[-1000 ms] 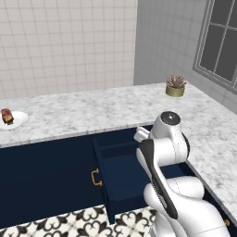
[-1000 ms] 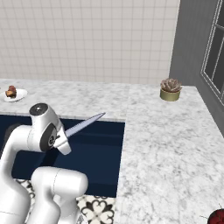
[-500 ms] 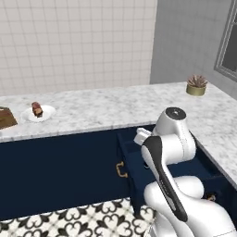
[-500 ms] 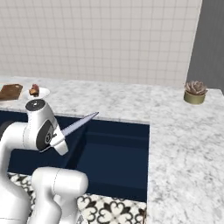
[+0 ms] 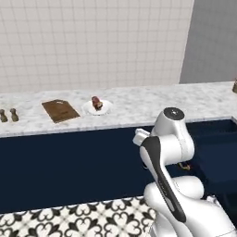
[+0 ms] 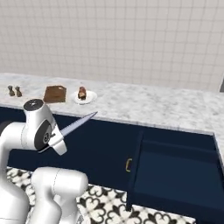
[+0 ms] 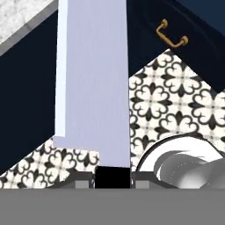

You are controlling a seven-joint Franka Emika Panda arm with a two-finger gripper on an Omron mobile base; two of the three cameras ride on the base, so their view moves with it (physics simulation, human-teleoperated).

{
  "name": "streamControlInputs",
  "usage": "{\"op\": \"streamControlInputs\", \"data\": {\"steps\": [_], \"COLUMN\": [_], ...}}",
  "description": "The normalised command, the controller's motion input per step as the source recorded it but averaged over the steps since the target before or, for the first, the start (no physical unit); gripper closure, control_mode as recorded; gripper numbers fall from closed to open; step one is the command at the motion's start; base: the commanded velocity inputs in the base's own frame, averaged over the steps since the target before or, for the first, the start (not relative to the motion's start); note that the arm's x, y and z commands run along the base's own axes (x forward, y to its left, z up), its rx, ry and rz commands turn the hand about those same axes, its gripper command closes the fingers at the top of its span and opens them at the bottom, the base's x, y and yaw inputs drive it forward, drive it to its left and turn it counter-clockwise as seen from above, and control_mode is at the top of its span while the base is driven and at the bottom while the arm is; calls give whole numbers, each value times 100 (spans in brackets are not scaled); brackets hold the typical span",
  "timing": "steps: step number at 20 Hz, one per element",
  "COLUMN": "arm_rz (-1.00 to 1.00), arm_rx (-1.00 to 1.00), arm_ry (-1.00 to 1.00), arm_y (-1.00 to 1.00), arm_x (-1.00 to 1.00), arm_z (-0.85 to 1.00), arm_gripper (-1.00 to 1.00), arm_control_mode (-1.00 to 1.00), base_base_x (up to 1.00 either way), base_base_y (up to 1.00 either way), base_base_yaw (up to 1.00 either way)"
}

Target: Pick up the knife from the drawer and place it on the cutting board. Then place the meat from the plate to the cutting board.

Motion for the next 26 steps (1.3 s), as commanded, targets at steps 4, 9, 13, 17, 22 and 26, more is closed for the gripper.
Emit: {"op": "streamControlInputs", "data": {"steps": [4,9,13,17,22,26], "arm_rz": [0,0,0,0,0,0], "arm_rx": [0,0,0,0,0,0], "arm_ry": [0,0,0,0,0,0], "arm_y": [0,0,0,0,0,0], "arm_x": [0,0,0,0,0,0], "arm_z": [0,0,0,0,0,0], "arm_gripper": [100,100,100,100,100,100], "arm_control_mode": [100,100,100,100,100,100], "base_base_x": [78,100,100,68,9,32], "base_base_y": [100,43,-2,1,27,68], "base_base_yaw": [5,0,3,20,23,4]}}
